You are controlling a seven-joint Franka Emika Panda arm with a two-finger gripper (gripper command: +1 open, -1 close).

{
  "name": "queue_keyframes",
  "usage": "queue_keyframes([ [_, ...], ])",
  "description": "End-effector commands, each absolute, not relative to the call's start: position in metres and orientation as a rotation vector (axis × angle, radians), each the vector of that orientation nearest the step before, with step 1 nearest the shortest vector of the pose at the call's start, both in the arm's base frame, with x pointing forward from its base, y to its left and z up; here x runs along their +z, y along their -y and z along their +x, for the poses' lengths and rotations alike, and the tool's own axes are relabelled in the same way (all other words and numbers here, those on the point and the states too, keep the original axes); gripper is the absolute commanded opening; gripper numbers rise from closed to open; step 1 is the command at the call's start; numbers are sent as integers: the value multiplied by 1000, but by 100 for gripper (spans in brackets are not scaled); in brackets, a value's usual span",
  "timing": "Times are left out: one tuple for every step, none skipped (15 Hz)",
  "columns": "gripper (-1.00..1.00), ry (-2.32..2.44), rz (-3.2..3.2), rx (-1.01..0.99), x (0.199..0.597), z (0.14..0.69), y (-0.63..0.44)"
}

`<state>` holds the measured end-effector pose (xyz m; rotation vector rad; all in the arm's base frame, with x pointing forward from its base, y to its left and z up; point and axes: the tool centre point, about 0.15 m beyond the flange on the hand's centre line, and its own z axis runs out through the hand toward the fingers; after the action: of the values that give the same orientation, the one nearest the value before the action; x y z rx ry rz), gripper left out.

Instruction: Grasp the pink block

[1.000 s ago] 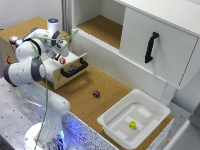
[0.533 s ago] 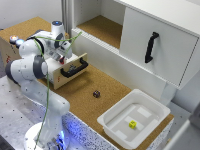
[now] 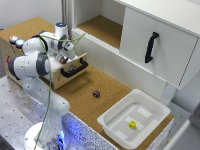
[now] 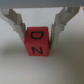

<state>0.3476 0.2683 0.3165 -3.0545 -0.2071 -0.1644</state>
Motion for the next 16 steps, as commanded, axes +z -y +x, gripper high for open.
queue_keyframes([
  [-100,174,-3203,-249,329,337,-260],
  [-100,153,-3218,-292,341,337,-257],
  [-100,136,-3219,-349,358,338,-252],
  [-100,125,-3223,-388,371,338,-248],
  [-100,103,-3219,-444,389,339,-242],
  [-100,76,-3214,-481,404,339,-235],
  [-100,55,-3210,-516,417,340,-228],
  [-100,33,-3209,-546,430,340,-220],
  [-100,1,-3203,-568,440,340,-209],
  [-100,-48,-3186,-572,447,341,-197],
  [-100,-88,-3184,-586,453,340,-184],
  [-100,-129,-3179,-588,456,340,-172],
  [-100,-162,-3173,-587,458,338,-160],
  [-100,-198,-3168,-584,458,336,-147],
  [-100,-224,-3157,-573,458,336,-135],
  [-100,-240,-3155,-565,456,335,-125],
])
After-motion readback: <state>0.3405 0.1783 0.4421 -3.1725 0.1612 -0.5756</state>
